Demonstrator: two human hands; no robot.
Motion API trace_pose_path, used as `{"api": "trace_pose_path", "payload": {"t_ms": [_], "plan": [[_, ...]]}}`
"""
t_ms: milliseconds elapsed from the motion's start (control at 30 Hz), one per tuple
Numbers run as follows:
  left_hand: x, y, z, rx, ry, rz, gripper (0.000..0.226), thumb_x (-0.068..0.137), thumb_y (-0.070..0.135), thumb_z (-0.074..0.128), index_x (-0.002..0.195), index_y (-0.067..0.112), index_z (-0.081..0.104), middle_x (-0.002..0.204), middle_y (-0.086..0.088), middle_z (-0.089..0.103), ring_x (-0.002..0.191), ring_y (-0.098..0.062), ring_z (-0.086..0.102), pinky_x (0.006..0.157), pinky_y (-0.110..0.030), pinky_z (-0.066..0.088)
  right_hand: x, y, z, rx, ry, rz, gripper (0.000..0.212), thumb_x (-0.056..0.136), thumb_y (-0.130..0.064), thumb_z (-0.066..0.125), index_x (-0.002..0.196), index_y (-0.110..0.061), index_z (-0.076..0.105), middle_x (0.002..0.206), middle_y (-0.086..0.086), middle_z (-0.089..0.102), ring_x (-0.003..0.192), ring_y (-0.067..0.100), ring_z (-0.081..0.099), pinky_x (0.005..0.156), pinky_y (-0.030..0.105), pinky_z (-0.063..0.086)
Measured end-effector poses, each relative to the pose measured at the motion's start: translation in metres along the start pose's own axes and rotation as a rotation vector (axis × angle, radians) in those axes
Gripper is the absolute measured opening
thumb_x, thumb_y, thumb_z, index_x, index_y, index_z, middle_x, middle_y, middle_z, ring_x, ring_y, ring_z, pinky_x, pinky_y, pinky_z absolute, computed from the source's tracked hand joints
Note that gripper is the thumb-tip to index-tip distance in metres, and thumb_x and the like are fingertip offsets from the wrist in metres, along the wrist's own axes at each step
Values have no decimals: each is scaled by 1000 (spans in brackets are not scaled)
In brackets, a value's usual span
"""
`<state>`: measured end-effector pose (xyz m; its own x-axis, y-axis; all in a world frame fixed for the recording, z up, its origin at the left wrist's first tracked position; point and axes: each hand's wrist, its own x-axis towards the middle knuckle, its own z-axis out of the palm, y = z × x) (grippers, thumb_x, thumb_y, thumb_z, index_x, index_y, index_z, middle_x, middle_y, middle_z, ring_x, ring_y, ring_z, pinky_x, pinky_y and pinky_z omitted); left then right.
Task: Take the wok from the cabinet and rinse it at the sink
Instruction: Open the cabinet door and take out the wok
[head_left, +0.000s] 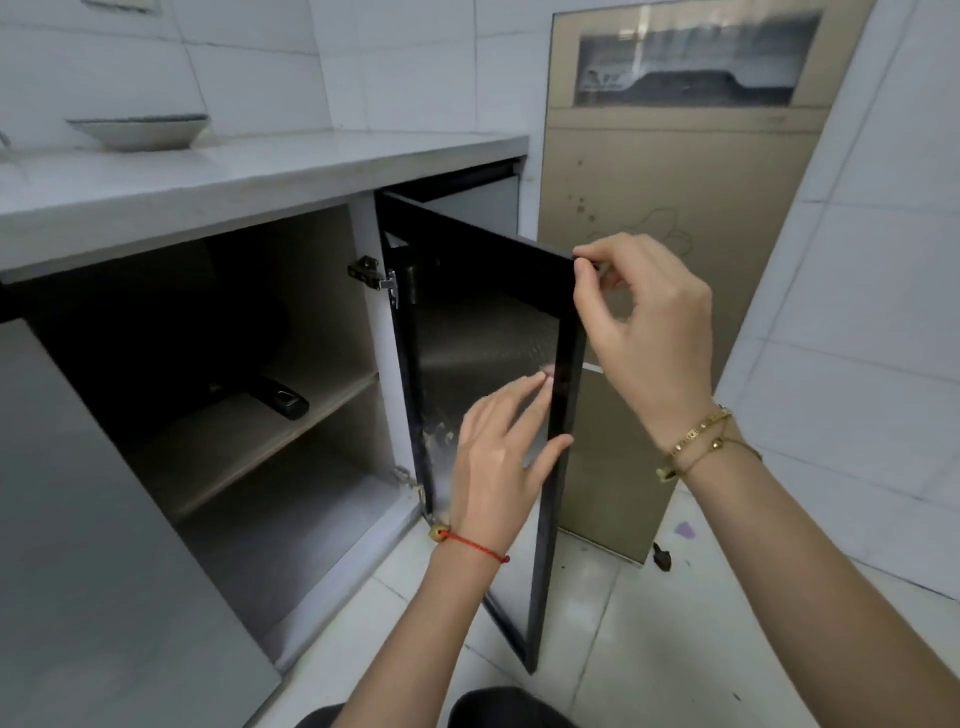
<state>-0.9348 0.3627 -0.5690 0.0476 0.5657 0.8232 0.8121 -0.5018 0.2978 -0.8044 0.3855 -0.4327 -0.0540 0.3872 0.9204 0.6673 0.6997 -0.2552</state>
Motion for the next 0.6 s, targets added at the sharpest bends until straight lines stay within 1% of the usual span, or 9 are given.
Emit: {"api": "trace_pose_path", "payload": {"t_ms": [67,133,233,300,367,433,600], "plan": [[7,2,17,16,-36,22,56,90,34,66,140,13,51,144,-2,51,135,-15,44,113,-37,36,4,17,0,-63,9,-12,19,95,-18,52,95,-10,69,86,1,67,79,15,60,71,26,48],[15,3,31,15,-92,31,59,93,35,62,145,14,43,151,-2,43,141,-16,37,115,-41,33,7,34,1,-131,28,-26,20,96,-18,51,97,-10,70,90,1,69,82,15,61,73,23,46],[24,2,51,45,-202,44,66,97,39,54,153,18,26,161,-2,24,150,-17,18,119,-46,26,12,59,3,-217,44,-56,22,98,-20,51,101,-10,70,95,1,71,85,18,62,75,27,48],[31,1,63,83,-276,30,70,98,41,49,156,22,15,164,-2,10,152,-19,4,121,-48,17,13,75,4,-265,18,-64,22,99,-22,51,107,-10,68,100,3,70,89,20,61,77,30,49],[39,-1,74,120,-353,29,72,98,42,46,156,25,6,165,0,-3,152,-18,-7,122,-51,10,14,91,7,-306,-19,-57,25,98,-22,52,115,-10,65,107,4,69,96,21,58,81,30,49],[48,-2,85,154,-409,47,75,98,42,46,156,25,2,164,0,-10,151,-19,-13,122,-53,6,18,107,8,-341,-45,-52,28,96,-21,54,121,-10,62,112,3,67,100,22,56,84,31,48],[66,-4,107,184,-491,21,81,97,39,49,155,28,-5,163,3,-19,149,-20,-19,120,-53,-1,29,139,16,-403,-71,-17,34,94,-18,55,127,-11,58,121,0,65,109,24,48,90,35,46]]}}
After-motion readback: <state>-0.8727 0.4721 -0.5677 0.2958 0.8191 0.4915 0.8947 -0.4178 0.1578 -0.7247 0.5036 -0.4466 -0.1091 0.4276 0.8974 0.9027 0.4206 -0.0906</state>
